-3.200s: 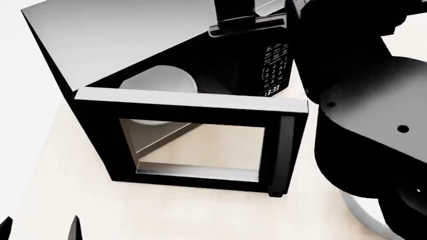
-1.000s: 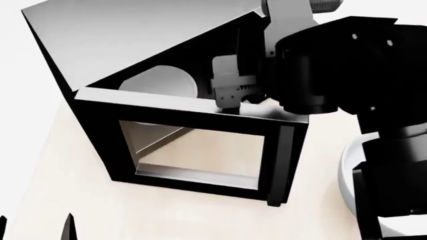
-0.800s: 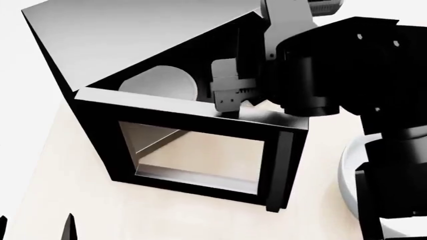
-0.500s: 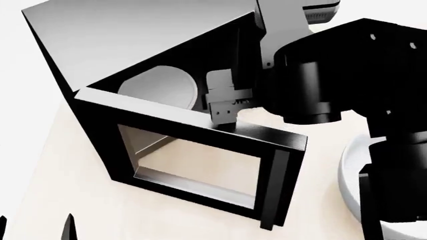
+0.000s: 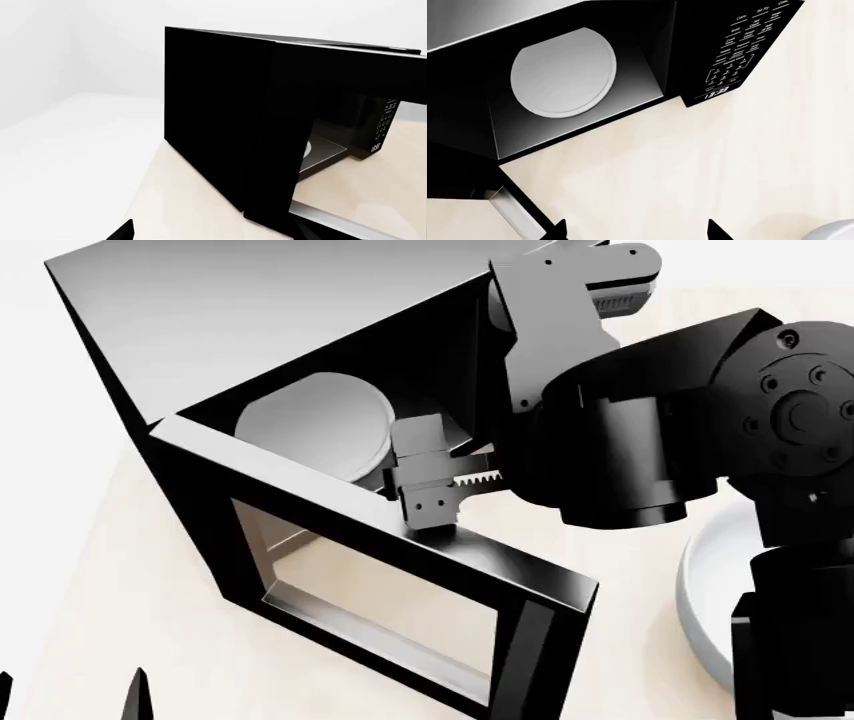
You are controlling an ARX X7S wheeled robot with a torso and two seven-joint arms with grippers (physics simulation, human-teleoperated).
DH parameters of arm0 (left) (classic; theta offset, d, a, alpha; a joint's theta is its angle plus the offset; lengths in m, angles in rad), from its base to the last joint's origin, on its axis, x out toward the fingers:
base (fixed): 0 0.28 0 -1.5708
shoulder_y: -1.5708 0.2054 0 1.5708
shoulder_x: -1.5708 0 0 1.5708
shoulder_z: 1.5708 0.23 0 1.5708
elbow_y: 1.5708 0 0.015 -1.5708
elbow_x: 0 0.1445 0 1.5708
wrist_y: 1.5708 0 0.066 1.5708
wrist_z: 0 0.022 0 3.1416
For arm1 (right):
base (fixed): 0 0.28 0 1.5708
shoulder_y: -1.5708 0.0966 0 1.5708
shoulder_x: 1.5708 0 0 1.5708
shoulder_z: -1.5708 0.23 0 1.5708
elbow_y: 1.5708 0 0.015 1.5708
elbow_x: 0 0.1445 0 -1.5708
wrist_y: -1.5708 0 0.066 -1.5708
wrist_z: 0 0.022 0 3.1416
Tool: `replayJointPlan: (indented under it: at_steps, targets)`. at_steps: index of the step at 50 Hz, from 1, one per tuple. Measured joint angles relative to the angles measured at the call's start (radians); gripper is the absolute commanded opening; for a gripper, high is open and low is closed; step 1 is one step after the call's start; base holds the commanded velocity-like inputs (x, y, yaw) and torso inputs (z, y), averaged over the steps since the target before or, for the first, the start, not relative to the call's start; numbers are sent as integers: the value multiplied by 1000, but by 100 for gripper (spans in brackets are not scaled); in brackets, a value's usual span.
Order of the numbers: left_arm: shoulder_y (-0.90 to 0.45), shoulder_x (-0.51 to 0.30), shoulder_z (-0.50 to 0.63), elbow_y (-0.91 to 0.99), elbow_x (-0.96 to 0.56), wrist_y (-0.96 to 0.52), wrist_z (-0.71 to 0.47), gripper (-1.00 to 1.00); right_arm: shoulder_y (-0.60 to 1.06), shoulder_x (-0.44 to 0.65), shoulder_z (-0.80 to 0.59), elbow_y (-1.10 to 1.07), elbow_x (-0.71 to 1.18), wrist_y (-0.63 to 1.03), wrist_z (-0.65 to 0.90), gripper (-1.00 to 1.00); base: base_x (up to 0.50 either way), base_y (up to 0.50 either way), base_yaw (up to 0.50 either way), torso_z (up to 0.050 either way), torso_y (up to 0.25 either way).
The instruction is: Open the microwave.
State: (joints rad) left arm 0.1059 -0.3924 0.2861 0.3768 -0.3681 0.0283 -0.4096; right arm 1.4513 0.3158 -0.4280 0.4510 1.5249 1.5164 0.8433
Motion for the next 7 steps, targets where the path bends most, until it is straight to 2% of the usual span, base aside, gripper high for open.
replayJointPlan:
  at_steps: [7]
  targets:
    - [-1, -1, 2, -1, 0, 1, -1, 100, -27, 11, -3, -36, 106, -2, 73, 100, 0, 0, 0, 0, -3]
